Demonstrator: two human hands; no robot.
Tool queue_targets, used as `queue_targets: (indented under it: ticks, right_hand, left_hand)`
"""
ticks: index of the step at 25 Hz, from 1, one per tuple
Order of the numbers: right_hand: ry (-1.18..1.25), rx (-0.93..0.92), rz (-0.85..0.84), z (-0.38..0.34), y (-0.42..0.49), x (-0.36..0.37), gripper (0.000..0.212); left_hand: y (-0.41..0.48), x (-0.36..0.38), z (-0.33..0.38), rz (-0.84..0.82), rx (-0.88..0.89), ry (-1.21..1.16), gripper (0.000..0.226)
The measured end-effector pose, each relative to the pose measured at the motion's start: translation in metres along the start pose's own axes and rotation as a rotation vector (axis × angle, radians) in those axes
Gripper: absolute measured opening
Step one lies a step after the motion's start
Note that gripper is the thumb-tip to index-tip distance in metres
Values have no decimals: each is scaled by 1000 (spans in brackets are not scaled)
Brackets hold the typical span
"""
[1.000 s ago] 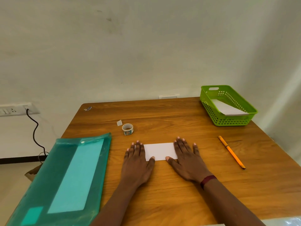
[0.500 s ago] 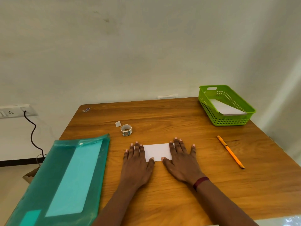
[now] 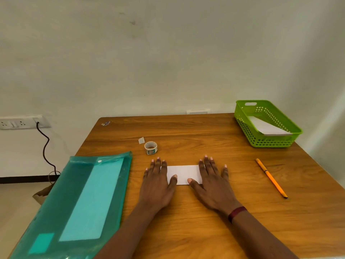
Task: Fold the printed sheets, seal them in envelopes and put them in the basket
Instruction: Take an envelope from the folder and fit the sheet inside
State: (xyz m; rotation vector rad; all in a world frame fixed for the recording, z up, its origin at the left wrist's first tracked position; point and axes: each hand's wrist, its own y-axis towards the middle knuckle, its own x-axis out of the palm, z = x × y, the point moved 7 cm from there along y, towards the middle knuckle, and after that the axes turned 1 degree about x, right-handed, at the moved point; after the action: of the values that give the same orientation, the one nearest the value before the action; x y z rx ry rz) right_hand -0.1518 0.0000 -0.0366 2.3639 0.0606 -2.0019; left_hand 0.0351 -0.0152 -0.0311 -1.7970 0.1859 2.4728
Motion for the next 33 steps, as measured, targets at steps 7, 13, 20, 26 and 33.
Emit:
queue_targets:
  ticks: [7,13,20,26,33]
  right_hand:
    - [97,-220,-33,-74,12,-28,89]
    - [50,-543,-178,-170,20,-16,85]
    - [67,-701,53,-254,41,-7,57]
    - [42,-698,250,-293,82,3,27]
    - [-27,-656,324,-313,111,22,17]
  left_hand:
    - [-7,-56,-69,115,-109,6,68]
    - [-33,-75,-146,171,-165,-11,64]
    - [-56,-89,-214,235,-240,-6,56]
    - [-52,-96,-247,215,-290,61,59]
    - [-60,-89,-272,372,-471,-109,53]
